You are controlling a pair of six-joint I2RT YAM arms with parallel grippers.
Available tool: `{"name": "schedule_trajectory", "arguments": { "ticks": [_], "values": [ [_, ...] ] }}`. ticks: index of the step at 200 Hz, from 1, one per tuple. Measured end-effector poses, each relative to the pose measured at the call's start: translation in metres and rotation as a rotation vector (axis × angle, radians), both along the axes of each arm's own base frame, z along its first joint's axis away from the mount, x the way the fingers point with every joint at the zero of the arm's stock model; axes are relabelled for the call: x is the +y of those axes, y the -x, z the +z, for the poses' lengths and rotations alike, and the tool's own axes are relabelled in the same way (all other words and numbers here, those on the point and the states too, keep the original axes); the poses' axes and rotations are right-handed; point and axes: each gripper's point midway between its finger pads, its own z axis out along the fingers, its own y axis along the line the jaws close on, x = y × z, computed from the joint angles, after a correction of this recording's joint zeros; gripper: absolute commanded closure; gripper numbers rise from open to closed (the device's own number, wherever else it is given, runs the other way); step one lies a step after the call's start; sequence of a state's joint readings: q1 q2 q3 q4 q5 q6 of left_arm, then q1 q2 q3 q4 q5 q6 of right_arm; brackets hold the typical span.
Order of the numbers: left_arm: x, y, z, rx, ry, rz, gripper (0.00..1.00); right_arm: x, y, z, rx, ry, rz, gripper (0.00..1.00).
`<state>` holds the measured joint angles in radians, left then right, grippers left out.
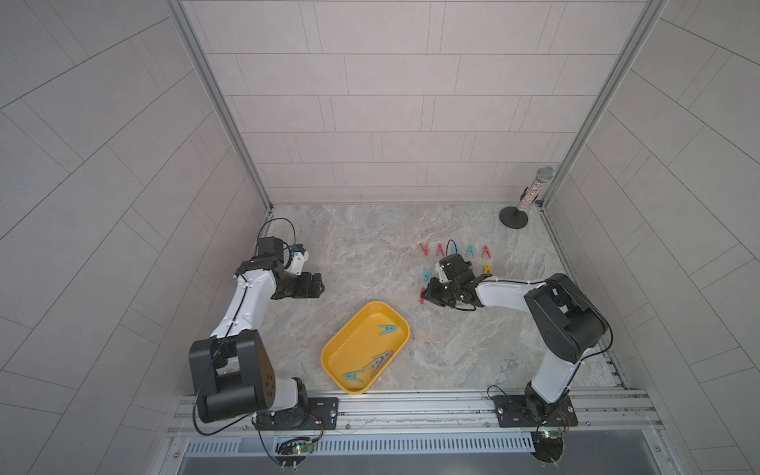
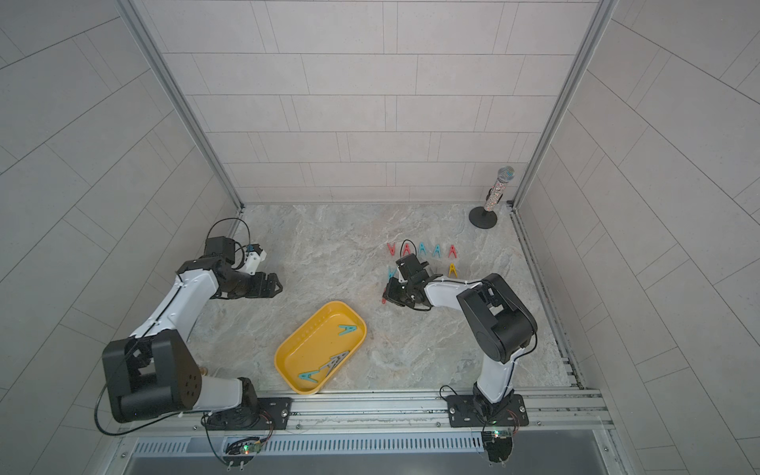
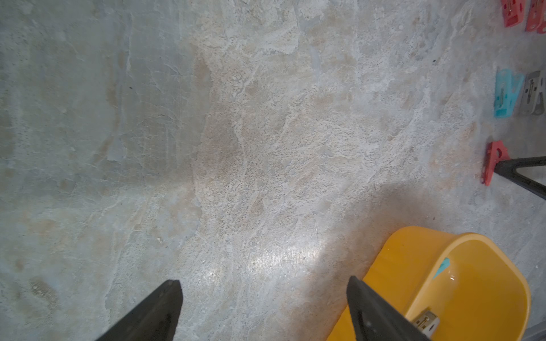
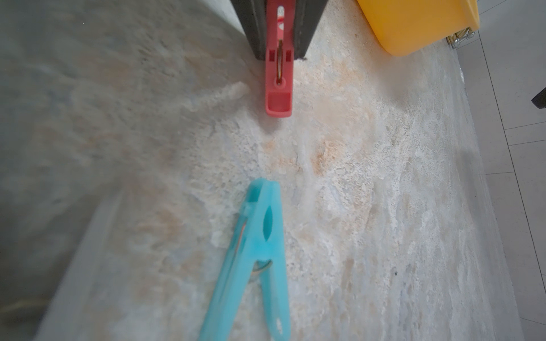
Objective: Take the clothespins out of the storage box
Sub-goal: Place the clothespin at the center of the board.
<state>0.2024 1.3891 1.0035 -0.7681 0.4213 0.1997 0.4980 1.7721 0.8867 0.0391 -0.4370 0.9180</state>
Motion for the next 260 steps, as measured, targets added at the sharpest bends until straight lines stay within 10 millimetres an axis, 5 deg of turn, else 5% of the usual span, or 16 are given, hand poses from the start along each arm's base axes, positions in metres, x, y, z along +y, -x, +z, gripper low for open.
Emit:
{"name": "schedule_trajectory", "arguments": {
  "ticks": [167,221,260],
  "values": [
    [0.000,0.000,0.000,0.000,-0.001,0.000,0.05,-0.023,0.011,0.016,-0.041,0.107,0.004,0.58],
    [0.000,0.000,0.000,0.001,-0.003,0.001,0.05,-0.026,0.011,0.061,-0.142,0.154,0.071,0.59],
    [0.001,0.000,0.000,0.001,-0.004,0.001,0.05,-0.001,0.020,0.117,-0.299,0.191,0.232,0.60]
  ]
}}
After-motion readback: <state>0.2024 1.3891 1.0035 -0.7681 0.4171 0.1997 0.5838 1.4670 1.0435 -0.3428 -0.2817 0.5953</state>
